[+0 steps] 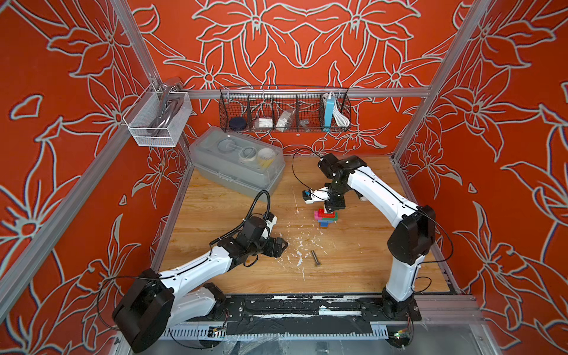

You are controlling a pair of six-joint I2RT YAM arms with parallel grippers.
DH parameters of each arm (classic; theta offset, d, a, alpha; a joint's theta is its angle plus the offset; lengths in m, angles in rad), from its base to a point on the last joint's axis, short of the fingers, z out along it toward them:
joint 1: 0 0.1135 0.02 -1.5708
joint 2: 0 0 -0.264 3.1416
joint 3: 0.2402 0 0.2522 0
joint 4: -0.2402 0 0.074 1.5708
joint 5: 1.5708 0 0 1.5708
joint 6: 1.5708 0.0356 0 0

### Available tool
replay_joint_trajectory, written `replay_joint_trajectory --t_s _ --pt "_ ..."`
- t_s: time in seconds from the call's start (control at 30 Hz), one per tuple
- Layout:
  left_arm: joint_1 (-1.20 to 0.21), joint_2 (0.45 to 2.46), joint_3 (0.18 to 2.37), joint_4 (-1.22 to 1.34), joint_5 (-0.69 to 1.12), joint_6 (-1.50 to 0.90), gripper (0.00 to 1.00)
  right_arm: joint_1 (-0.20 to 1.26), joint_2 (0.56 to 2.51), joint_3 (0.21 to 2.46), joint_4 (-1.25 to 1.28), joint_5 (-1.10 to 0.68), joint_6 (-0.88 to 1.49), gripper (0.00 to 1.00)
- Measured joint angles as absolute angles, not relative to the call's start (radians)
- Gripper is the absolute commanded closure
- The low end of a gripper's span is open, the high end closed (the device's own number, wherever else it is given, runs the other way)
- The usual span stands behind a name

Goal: Assemble a spoon with lego
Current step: Assemble the lego brick with the lego brick.

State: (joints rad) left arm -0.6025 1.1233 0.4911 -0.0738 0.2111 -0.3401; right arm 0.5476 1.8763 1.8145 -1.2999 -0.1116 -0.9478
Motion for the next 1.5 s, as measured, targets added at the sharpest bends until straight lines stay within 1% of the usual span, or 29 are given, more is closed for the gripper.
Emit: replay_joint_trajectory --t_s 0.77,1.1,1.27,1.3,1.4,1.43,1.47,1.5 --pt "-0.603 1.123 0.491 -0.090 0.194 -0.333 0.19 0.543 1.891 1.770 -1.264 -0.125 -0.946 1.00" --pt "-0.603 1.117 0.491 -0.103 0.181 -0.330 0.19 0.525 1.834 1.661 -1.170 -0.160 -0.931 1.00" --pt "-0.603 1.114 0.491 -0.115 0.178 -0.327 0.19 0.524 1.842 1.681 -1.180 -0.163 -0.925 1.00" --pt "-0.603 1.114 0.491 -0.118 0.177 -0.326 0.19 0.524 1.848 1.692 -1.190 -0.165 -0.923 0.95" --pt "-0.603 1.114 0.491 -0.121 0.177 -0.324 0.19 0.524 1.866 1.723 -1.215 -0.163 -0.920 0.76" --pt "-0.603 1.114 0.491 -0.122 0.176 -0.324 0.19 0.524 1.870 1.732 -1.221 -0.163 -0.918 0.68" --pt "-0.603 1.114 0.491 -0.122 0.176 -0.322 0.19 0.524 1.873 1.736 -1.225 -0.163 -0.917 0.62" --pt "-0.603 1.114 0.491 -0.123 0.176 -0.321 0.19 0.524 1.874 1.738 -1.227 -0.163 -0.915 0.61"
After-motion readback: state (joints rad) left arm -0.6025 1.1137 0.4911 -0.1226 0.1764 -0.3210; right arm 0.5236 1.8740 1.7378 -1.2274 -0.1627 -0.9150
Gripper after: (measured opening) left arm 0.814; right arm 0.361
